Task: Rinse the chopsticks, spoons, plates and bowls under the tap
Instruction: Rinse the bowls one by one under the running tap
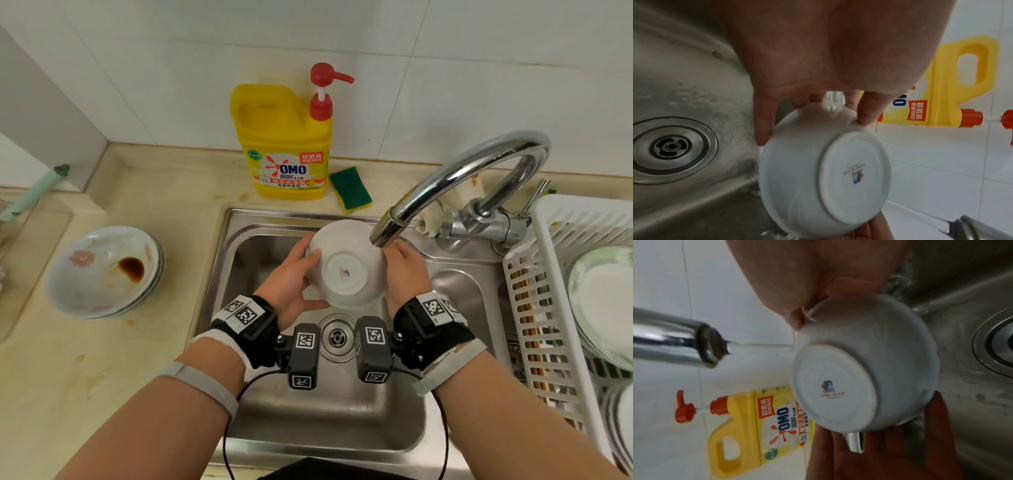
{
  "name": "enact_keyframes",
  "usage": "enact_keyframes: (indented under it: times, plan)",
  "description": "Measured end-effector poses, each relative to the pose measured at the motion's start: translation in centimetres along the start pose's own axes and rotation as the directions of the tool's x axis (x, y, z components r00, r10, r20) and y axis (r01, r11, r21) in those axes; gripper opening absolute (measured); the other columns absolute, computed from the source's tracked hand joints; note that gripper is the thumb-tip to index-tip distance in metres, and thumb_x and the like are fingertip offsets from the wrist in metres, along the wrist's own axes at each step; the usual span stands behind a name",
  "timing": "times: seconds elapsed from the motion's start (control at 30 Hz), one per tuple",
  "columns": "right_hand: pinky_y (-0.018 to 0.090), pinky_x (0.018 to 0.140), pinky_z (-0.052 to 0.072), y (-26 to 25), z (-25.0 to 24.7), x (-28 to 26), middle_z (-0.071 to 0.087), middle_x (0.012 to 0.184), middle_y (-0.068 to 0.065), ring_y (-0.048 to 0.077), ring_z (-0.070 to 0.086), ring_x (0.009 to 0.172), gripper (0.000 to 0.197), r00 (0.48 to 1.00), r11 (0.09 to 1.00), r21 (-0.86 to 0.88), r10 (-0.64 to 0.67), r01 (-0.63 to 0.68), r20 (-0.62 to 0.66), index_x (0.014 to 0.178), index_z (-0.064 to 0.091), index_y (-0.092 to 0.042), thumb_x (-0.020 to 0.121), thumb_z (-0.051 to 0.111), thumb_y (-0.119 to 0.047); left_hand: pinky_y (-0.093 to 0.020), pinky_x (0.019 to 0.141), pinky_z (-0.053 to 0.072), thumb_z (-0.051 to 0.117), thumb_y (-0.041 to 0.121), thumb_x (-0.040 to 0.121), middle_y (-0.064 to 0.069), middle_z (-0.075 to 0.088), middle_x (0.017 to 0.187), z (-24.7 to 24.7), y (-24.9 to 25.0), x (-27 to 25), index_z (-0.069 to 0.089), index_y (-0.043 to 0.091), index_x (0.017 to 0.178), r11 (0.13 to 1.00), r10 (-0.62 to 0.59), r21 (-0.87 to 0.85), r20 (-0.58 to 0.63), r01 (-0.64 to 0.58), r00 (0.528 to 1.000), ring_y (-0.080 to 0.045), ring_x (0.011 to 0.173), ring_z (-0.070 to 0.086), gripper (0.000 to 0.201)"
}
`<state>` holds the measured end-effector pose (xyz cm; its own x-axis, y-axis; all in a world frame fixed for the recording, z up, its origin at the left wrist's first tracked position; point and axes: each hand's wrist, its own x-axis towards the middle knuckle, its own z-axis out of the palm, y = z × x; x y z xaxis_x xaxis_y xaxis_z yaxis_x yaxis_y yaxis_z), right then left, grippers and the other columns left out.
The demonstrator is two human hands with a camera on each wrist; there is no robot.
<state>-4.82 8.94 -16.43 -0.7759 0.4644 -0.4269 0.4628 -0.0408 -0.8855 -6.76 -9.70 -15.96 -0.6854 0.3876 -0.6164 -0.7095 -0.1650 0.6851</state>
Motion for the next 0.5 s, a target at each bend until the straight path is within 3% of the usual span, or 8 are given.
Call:
enact_keyframes:
  times: [0.1, 0.23, 0.3, 0.37, 0.43, 0.5]
  plan:
    - [0.053, 0.099, 0.053, -0.5, -0.8, -0.2, 0.075, 0.101, -0.003, 0.031, 0.067, 0.104, 0.036, 0.998, 1.000, 0.019, -0.024, 0.023, 0.050, 0.090, 0.077, -0.030, 0.074, 0.060, -0.057, -0.062, 0.093, 0.055, 0.068, 0.048, 0.093, 0.000, 0.057, 0.139, 0.8, -0.4, 0.2, 0.047, 0.046, 0.140, 0.998, -0.057, 0.042, 0.012, 0.056, 0.998, -0.028, 0.128, 0.055, 0.051]
    - [0.060, 0.097, 0.054, -1.2, -1.7, -0.2, 0.077, 0.101, 0.005, 0.037, 0.068, 0.106, 0.025, 0.999, 0.997, 0.070, -0.029, 0.026, 0.044, 0.089, 0.078, -0.025, 0.084, 0.064, -0.045, -0.058, 0.085, 0.059, 0.086, 0.041, 0.078, -0.006, 0.058, 0.137, 1.9, -1.3, 0.4, 0.042, 0.042, 0.143, 0.993, -0.030, 0.116, 0.018, 0.027, 0.999, -0.030, 0.122, 0.061, 0.078]
    - [0.056, 0.095, 0.055, -1.5, -2.1, -0.2, 0.077, 0.096, 0.003, 0.033, 0.069, 0.099, 0.021, 0.999, 0.997, 0.071, -0.035, 0.033, 0.022, 0.081, 0.077, -0.025, 0.094, 0.062, -0.032, -0.055, 0.084, 0.061, 0.086, 0.033, 0.080, -0.007, 0.057, 0.136, 2.3, -1.4, 0.4, 0.038, 0.040, 0.144, 0.988, -0.017, 0.154, 0.003, 0.016, 1.000, -0.029, 0.119, 0.063, 0.080]
    - [0.047, 0.086, 0.058, -1.3, -2.7, 0.1, 0.076, 0.087, 0.000, 0.023, 0.067, 0.085, 0.027, 1.000, 0.995, 0.099, -0.020, 0.019, 0.009, 0.078, 0.075, -0.024, 0.100, 0.059, -0.023, -0.053, 0.083, 0.062, 0.088, 0.023, 0.078, -0.005, 0.057, 0.133, 2.5, -1.4, 0.5, 0.034, 0.039, 0.144, 0.976, -0.007, 0.218, 0.020, 0.003, 1.000, -0.027, 0.117, 0.064, 0.087]
    - [0.040, 0.077, 0.056, -0.9, -3.1, 0.4, 0.075, 0.083, -0.001, 0.018, 0.067, 0.078, 0.027, 1.000, 0.992, 0.127, 0.007, -0.007, 0.004, 0.079, 0.074, -0.021, 0.102, 0.058, -0.021, -0.052, 0.082, 0.062, 0.090, 0.019, 0.075, -0.003, 0.057, 0.133, 2.7, -1.2, 0.6, 0.031, 0.039, 0.145, 0.962, -0.002, 0.274, 0.041, -0.009, 0.999, -0.026, 0.116, 0.065, 0.095]
    - [0.038, 0.076, 0.056, -0.7, -3.4, 0.3, 0.076, 0.085, -0.001, 0.019, 0.068, 0.080, 0.028, 1.000, 0.989, 0.145, 0.017, -0.017, -0.002, 0.078, 0.074, -0.022, 0.101, 0.059, -0.022, -0.053, 0.080, 0.062, 0.091, 0.022, 0.075, -0.003, 0.057, 0.133, 2.9, -1.1, 0.8, 0.031, 0.038, 0.145, 0.957, -0.001, 0.290, 0.040, -0.010, 0.999, -0.026, 0.116, 0.065, 0.093]
